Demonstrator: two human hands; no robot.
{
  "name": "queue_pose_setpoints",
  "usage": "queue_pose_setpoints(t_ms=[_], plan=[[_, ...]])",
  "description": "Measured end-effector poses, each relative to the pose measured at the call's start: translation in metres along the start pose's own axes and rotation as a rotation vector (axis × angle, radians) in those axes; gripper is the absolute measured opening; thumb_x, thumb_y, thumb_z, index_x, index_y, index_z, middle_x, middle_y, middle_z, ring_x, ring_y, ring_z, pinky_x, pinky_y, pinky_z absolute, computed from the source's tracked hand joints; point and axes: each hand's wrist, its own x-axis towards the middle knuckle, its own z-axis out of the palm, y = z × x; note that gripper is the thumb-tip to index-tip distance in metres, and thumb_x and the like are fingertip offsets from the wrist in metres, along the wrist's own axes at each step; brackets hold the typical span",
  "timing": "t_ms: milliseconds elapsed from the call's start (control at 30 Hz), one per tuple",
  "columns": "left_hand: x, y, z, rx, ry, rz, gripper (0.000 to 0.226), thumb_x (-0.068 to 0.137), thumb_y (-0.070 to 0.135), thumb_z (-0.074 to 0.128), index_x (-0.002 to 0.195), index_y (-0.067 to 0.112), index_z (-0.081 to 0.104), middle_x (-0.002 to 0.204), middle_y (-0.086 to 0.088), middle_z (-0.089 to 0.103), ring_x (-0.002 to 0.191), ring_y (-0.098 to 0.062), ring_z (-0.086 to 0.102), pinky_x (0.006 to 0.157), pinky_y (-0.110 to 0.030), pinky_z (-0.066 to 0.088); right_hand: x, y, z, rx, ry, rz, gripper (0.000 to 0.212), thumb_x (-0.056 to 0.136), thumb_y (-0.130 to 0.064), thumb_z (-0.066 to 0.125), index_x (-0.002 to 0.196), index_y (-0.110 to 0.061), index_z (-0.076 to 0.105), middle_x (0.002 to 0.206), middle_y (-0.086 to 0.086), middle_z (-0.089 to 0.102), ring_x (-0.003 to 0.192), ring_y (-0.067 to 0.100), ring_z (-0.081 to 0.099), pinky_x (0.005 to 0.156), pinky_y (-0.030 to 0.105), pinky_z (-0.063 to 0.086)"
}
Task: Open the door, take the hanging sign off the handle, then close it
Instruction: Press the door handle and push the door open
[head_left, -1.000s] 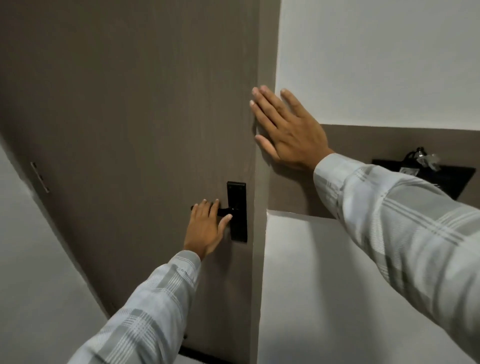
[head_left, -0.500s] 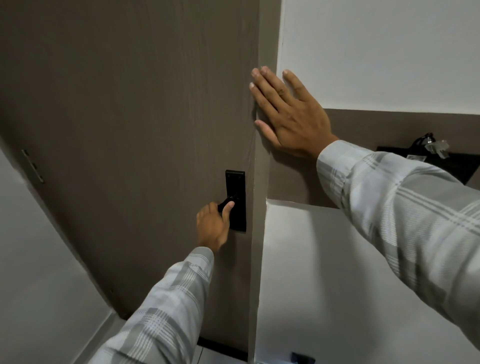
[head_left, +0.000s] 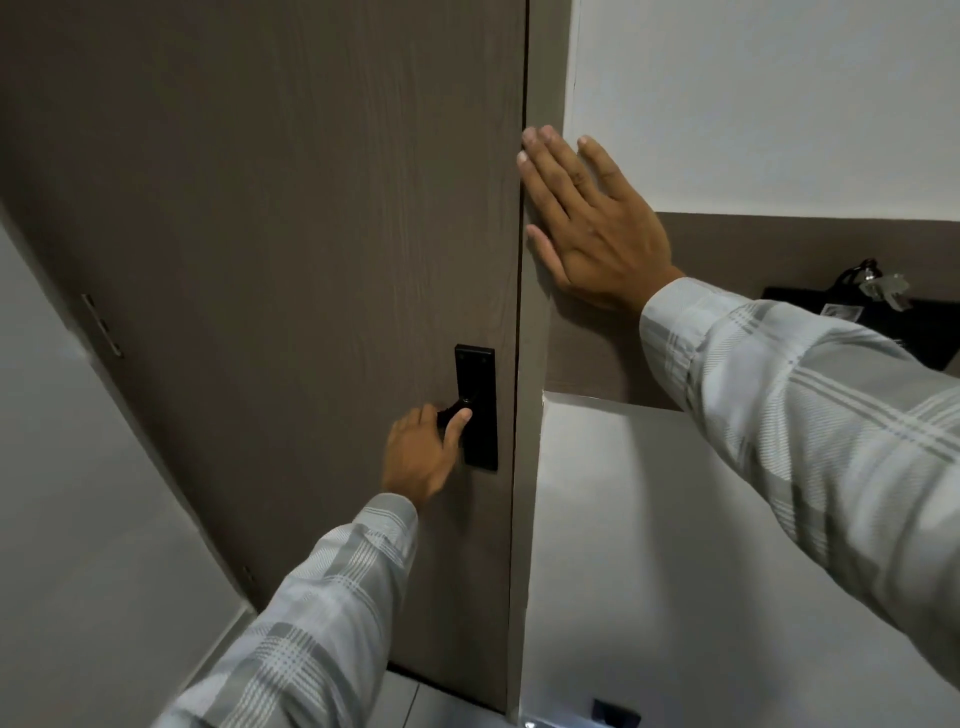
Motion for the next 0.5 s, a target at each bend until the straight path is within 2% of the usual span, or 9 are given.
queue_pose_setpoints(t_ms=[100, 267, 367, 500], plan=[[-0.002, -0.008, -0.017, 0.176, 0.023, 0.142, 0.069, 0.092, 0.069, 0.024, 0.100, 0.011, 0.059, 0.107, -0.014, 0.065, 0.108, -0.032, 0.056, 0.101, -0.044, 0.043, -0.002, -0.004, 0.004, -0.008, 0.008, 0.038, 0.062, 0.105, -0.031, 0.028, 0.157, 0.002, 0.018, 0.164, 0.023, 0.021, 0.154, 0.036, 0.019, 0.126, 0.051, 0.017], [-0.010, -0.013, -0.033, 0.258, 0.003, 0.205, 0.074, 0.092, 0.069, 0.023, 0.113, 0.009, 0.060, 0.139, -0.021, 0.055, 0.142, -0.032, 0.036, 0.121, -0.044, 0.025, -0.005, -0.002, 0.001, 0.021, 0.019, 0.068, 0.063, 0.102, -0.024, 0.033, 0.157, 0.004, 0.018, 0.164, 0.025, 0.021, 0.153, 0.037, 0.019, 0.126, 0.048, 0.017], [-0.021, -0.015, -0.043, 0.277, -0.035, 0.197, 0.090, 0.087, 0.077, 0.009, 0.120, 0.009, 0.058, 0.144, -0.018, 0.051, 0.148, -0.028, 0.028, 0.124, -0.042, 0.019, -0.006, -0.002, -0.001, 0.045, -0.018, 0.062, 0.065, 0.101, -0.023, 0.033, 0.157, 0.005, 0.016, 0.164, 0.025, 0.018, 0.154, 0.036, 0.016, 0.127, 0.048, 0.016], [-0.036, -0.014, -0.053, 0.284, -0.038, 0.135, 0.091, 0.087, 0.077, 0.005, 0.119, 0.011, 0.059, 0.145, -0.014, 0.051, 0.149, -0.024, 0.025, 0.125, -0.038, 0.014, -0.008, 0.000, -0.004, 0.088, -0.057, 0.056, 0.067, 0.101, -0.025, 0.033, 0.158, 0.004, 0.013, 0.166, 0.025, 0.013, 0.155, 0.037, 0.011, 0.127, 0.048, 0.014]])
